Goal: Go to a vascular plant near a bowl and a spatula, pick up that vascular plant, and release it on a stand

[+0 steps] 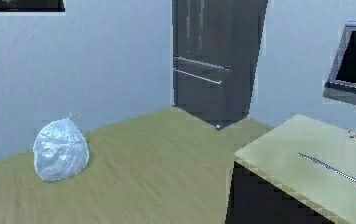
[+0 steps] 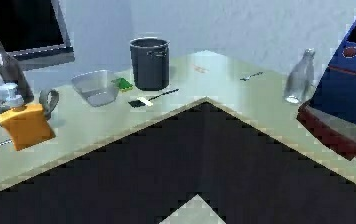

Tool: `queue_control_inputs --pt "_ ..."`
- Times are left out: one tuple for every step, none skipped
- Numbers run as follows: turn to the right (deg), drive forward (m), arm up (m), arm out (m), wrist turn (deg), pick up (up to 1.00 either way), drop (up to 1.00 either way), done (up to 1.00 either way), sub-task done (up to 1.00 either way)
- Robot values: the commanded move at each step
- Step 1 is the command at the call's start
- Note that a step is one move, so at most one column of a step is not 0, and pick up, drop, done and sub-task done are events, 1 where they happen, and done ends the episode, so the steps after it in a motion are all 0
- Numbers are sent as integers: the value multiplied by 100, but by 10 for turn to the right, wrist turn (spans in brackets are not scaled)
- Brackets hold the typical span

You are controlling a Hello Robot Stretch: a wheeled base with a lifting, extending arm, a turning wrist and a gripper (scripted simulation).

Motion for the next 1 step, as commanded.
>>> queue_control_inputs --pt "450 0 0 0 0 0 0 0 0"
